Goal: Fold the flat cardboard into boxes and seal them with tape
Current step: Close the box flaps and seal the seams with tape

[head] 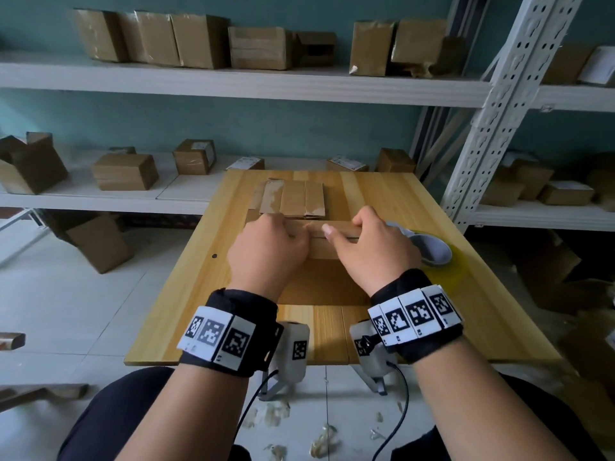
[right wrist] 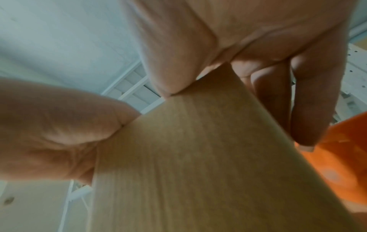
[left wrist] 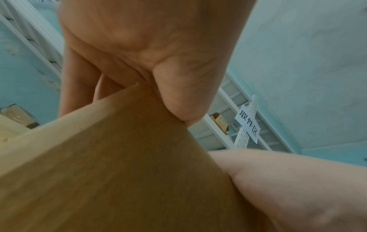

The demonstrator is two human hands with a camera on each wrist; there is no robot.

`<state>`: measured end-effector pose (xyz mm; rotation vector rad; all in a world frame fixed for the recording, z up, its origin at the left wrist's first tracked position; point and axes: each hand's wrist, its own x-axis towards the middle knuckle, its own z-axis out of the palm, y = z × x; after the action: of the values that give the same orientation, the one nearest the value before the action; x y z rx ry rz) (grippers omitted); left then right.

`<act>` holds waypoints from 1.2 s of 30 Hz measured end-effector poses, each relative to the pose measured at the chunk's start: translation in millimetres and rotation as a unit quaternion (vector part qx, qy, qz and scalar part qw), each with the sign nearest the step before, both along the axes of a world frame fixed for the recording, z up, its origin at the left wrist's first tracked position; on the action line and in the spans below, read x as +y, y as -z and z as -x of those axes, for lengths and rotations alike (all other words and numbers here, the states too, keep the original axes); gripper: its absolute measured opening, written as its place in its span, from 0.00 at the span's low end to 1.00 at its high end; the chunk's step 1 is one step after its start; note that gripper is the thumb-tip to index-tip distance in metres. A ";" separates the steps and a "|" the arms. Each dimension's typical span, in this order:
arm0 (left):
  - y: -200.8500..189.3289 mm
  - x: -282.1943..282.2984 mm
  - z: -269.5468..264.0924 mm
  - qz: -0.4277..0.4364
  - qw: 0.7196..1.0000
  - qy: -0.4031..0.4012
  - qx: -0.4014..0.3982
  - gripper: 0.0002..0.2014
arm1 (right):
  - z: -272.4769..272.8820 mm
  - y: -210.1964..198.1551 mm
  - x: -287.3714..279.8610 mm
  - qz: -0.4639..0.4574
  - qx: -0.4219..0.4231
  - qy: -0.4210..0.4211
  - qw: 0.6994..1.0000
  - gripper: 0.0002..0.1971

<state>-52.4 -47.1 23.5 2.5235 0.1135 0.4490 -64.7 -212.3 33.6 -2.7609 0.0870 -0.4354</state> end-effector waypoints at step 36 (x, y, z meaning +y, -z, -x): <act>14.0 7.3 2.7 0.312 0.946 0.084 0.001 0.20 | 14.0 3.7 -1.9 -0.177 0.104 -0.071 0.976 0.28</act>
<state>-55.1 -39.8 9.5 1.8901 0.0313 0.2826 -78.7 -214.1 29.9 -2.4305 0.0158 -0.0815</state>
